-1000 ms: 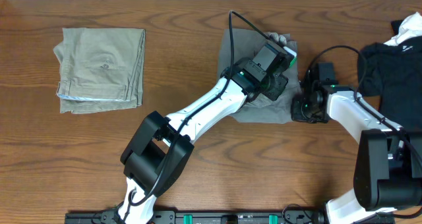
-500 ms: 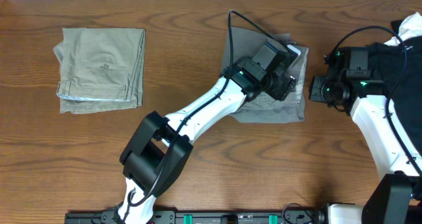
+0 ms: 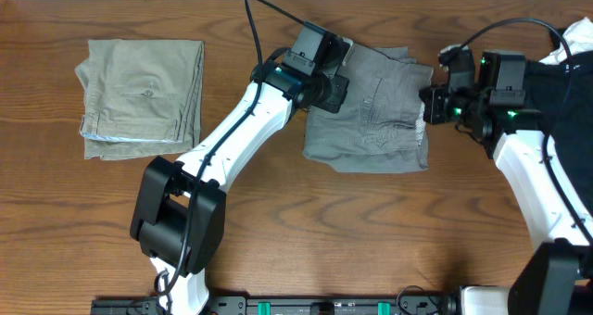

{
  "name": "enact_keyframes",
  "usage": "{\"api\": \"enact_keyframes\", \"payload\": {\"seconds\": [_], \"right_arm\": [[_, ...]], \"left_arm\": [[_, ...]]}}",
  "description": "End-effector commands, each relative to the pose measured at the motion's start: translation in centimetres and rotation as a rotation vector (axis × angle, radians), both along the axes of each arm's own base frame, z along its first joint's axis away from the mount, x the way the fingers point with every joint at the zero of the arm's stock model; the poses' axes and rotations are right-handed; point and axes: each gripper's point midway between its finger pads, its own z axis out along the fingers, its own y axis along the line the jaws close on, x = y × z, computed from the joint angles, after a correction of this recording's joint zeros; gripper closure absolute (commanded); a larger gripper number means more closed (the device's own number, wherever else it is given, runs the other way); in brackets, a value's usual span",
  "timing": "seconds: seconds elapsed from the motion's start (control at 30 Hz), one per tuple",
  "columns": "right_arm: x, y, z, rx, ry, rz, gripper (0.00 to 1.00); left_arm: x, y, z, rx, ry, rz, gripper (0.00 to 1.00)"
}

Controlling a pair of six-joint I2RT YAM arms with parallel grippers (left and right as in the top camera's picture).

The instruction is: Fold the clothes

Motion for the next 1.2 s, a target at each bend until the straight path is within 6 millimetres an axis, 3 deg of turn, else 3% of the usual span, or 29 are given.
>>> {"api": "enact_keyframes", "payload": {"seconds": [0.0,0.13,0.37,0.5,0.63,0.77,0.9,1.03,1.17], "right_arm": [[2.0,0.4,-1.1,0.003,-0.034,0.047,0.99],[4.7,-0.1,-4.2,-0.011,-0.058,0.032,0.99],[8.9,-4.1,-10.8,-0.151,-0.093,-0.102,0.99],[9.7,-4.5,-14.0,-0.174,-0.103,-0.085,0.99],[10.0,-4.5,-14.8,-0.173,-0.111,-0.085,0.99],[10.8,-3.7,-12.3,-0.137,-0.180,-0.054,0.99],[10.3,-0.7,-5.5,0.009,-0.274,0.057,0.99],[7.3,1.4,1.0,0.177,-0.247,0.081,0.99],[3.4,1.5,2.5,0.200,-0.117,0.051,0.99]], "left_arm": [[-0.9,0.5,-1.8,0.038,0.020,-0.029,0.94],[-1.6,0.6,-3.8,0.058,0.064,-0.036,0.94],[-3.1,1.4,-9.4,0.126,0.183,-0.039,0.94],[-4.5,1.9,-13.4,0.181,0.277,-0.047,0.94],[-5.6,2.3,-16.4,0.222,0.346,-0.051,0.94],[-5.6,2.3,-16.6,0.224,0.349,-0.052,0.94],[-5.5,2.3,-16.6,0.223,0.347,-0.052,0.94],[-5.4,2.2,-16.3,0.218,0.339,-0.052,0.94],[-4.5,1.6,-13.3,0.181,0.281,-0.045,0.94]]}}
